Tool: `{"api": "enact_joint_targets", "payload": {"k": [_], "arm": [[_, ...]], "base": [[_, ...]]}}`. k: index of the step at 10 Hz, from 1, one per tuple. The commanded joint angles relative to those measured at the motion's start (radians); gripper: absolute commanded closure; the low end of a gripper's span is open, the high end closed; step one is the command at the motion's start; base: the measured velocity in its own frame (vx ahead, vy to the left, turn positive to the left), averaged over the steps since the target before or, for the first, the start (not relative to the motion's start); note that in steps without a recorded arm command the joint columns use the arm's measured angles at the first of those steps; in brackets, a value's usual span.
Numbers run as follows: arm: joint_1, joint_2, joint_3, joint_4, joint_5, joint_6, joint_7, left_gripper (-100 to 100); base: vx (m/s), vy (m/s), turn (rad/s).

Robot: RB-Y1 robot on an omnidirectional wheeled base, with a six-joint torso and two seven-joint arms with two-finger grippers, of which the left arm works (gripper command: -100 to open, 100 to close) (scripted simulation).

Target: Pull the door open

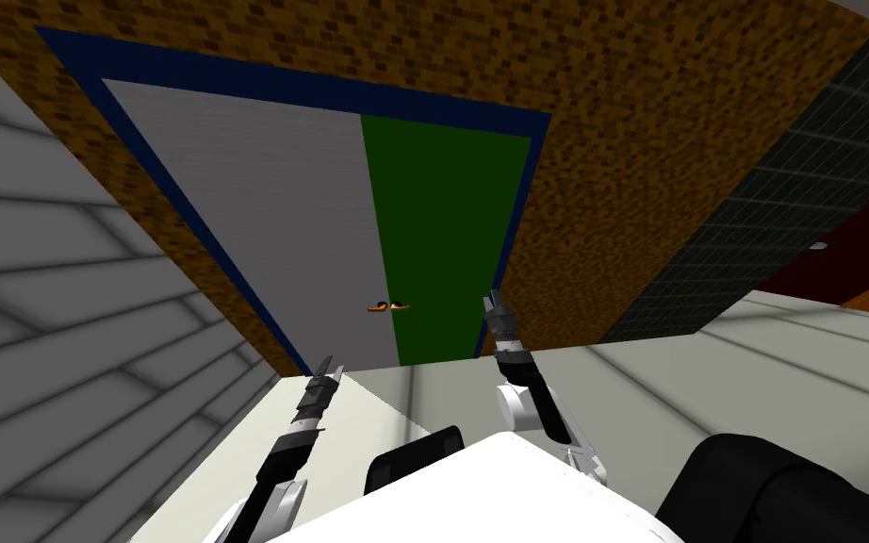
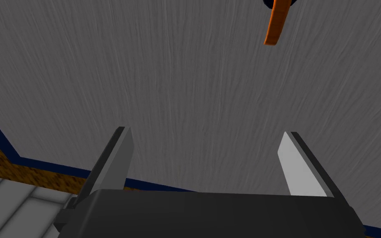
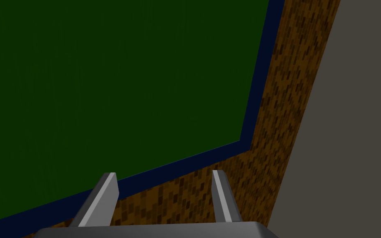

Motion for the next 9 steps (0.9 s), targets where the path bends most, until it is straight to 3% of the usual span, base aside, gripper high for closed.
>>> {"api": "enact_joint_targets", "payload": {"k": [1,9], "arm": [[-0.008,0.011,0.002,0.037,0.002,-0.012,0.008,-100],[-0.071,0.050,0.010,0.239,0.011,-0.075,0.032,-100]], "base": [[0.100,-0.018,-0.065],[0.112,-0.019,-0.069]]}}
